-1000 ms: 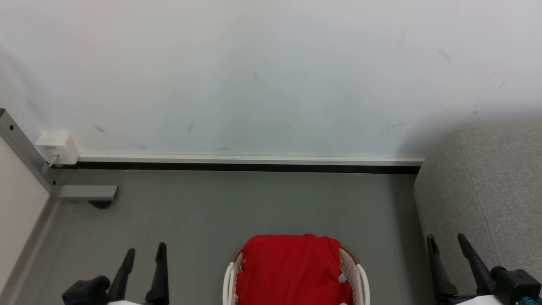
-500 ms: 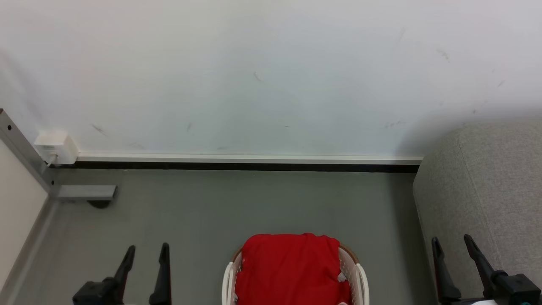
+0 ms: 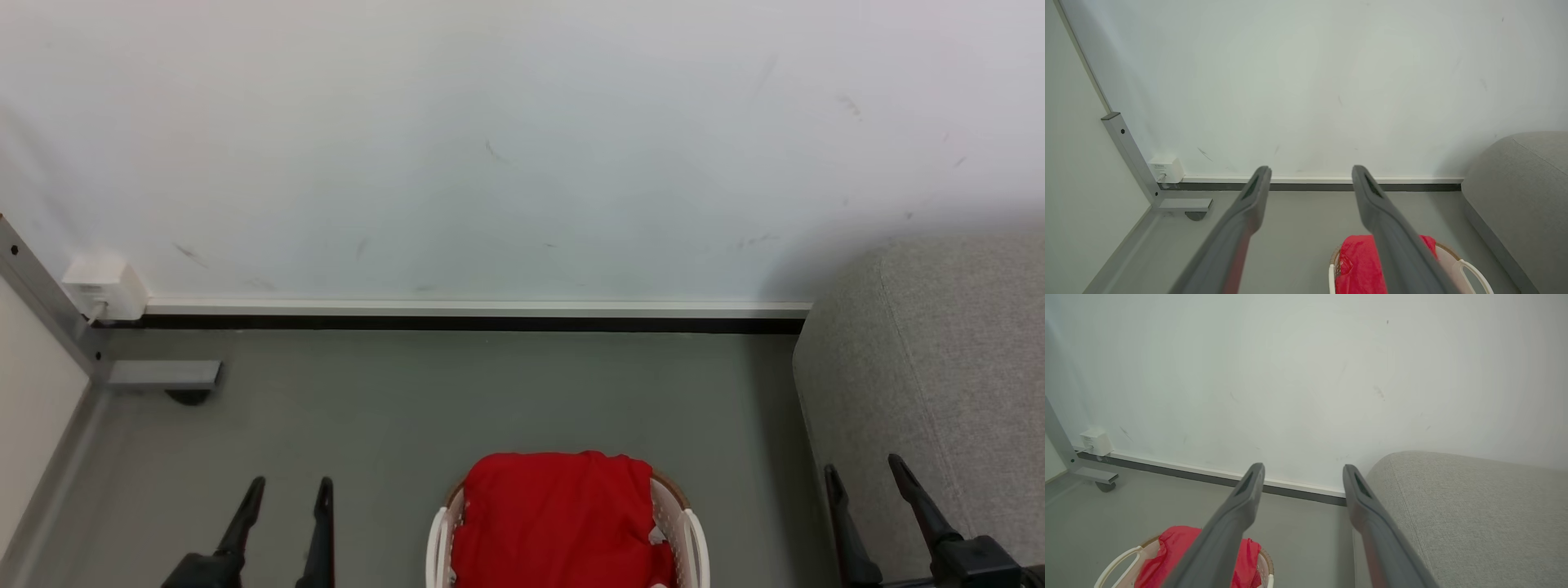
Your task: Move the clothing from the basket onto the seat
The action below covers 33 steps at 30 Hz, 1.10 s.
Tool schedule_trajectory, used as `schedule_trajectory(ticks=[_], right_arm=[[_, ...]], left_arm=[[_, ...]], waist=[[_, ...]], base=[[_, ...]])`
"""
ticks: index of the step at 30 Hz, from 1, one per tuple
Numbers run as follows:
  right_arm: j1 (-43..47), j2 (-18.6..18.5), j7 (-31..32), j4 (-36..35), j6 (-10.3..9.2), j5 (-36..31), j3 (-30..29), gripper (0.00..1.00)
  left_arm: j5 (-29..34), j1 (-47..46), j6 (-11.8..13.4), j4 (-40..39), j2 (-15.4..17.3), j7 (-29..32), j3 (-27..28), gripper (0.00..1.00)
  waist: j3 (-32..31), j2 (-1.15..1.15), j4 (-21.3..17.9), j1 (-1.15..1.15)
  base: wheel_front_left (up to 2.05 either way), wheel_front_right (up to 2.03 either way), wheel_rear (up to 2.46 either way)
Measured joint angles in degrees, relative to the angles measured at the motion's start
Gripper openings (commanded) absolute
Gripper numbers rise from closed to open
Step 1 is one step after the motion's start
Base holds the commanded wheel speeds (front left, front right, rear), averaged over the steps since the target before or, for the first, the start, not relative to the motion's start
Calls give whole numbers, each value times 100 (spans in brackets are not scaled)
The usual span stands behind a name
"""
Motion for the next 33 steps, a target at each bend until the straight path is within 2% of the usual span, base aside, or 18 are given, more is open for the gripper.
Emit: schedule_trajectory(ticks=[19, 25, 33], right_arm=[[49, 8, -201, 93, 0, -550, -59, 100], [60, 8, -213, 99, 0, -552, -45, 100], [62, 8, -213, 100, 0, -482, -14, 100]], left_arm=[[845, 126, 42, -44, 3, -219, 30, 100], [816, 146, -20, -23, -94, -222, 121, 100], [716, 146, -221, 53, -204, -222, 324, 100]], waist=[[9, 0, -24, 0], [-1, 0, -32, 0], [12, 0, -46, 0]], base=[[0, 0, 0], [0, 0, 0], [0, 0, 0]])
